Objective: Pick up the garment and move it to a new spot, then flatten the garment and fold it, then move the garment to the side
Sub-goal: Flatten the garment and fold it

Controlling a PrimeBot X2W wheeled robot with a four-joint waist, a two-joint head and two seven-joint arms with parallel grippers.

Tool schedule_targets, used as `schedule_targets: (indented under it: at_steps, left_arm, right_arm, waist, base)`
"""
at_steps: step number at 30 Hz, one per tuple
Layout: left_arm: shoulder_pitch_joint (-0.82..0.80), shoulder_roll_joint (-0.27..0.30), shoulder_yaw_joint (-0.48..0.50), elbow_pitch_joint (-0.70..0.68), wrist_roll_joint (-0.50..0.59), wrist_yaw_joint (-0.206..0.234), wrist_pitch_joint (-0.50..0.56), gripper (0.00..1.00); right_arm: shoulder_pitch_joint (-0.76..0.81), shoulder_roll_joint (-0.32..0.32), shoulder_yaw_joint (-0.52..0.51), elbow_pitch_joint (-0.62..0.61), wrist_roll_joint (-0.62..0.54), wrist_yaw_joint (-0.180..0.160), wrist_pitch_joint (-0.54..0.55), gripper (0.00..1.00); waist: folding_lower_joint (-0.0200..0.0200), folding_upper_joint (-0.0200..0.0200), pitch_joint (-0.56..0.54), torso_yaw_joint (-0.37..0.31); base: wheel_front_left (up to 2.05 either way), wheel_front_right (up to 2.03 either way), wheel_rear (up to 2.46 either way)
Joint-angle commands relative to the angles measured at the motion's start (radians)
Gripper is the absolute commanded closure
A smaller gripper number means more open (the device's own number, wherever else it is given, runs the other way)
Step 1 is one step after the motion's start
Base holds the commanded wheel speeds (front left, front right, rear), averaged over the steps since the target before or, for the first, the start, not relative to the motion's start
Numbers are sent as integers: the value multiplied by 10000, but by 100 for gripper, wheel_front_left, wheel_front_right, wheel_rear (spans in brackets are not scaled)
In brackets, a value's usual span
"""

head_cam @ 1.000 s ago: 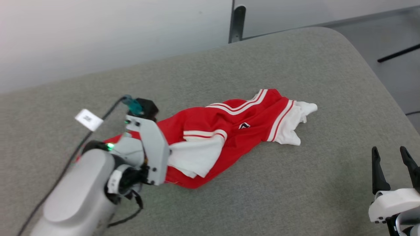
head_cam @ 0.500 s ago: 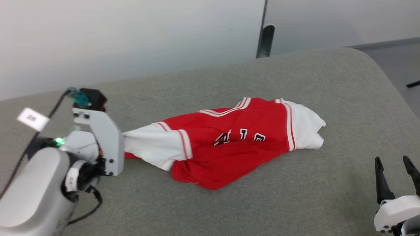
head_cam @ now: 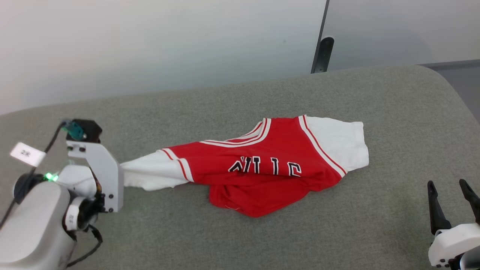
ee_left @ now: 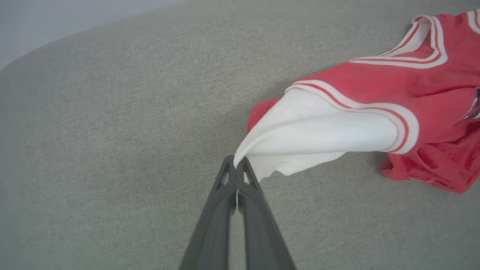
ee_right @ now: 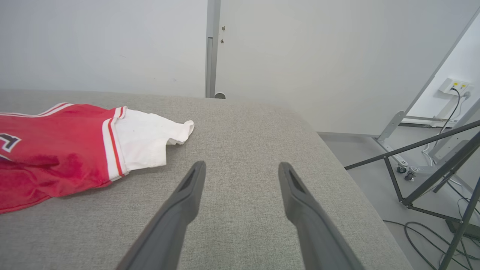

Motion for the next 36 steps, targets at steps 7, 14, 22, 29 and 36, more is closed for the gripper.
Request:
schedule_targets:
  at_steps: [7,14,22,29,36]
  left_arm:
    - [-475,-522,-283,1789,84,-444,-565,100]
    - [-801,-929,-399,3420,-50,-741,-778,100]
    - [-1010,-1147,-446,4612,-275,-915,-556,55]
    - [-1243,-1269,-498,4957,-220,-1049,-992,0]
    - [-1224,-1222,-558,4707,-161,-1299,-1523,0]
  right_arm:
    - [-86,-49,114,-105,159,-10,55,0]
    - [-245,-20,172,-78,201,-10,20,0]
    - [-128,56,117,-5,196,-10,-33,0]
    - [-53,74,189,74,185,-10,-38,0]
    - [80,-32,385,-127,251,-10,-106,0]
  waist:
    - [0,0,250,-112]
    - [0,0,446,-262]
    - [0,0,505,-258]
    - [0,0,327,-92]
    - [0,0,-179,69]
  base:
    - [0,0,0]
    - [0,0,0]
    - [0,0,0]
    - [0,0,0]
    - [0,0,0]
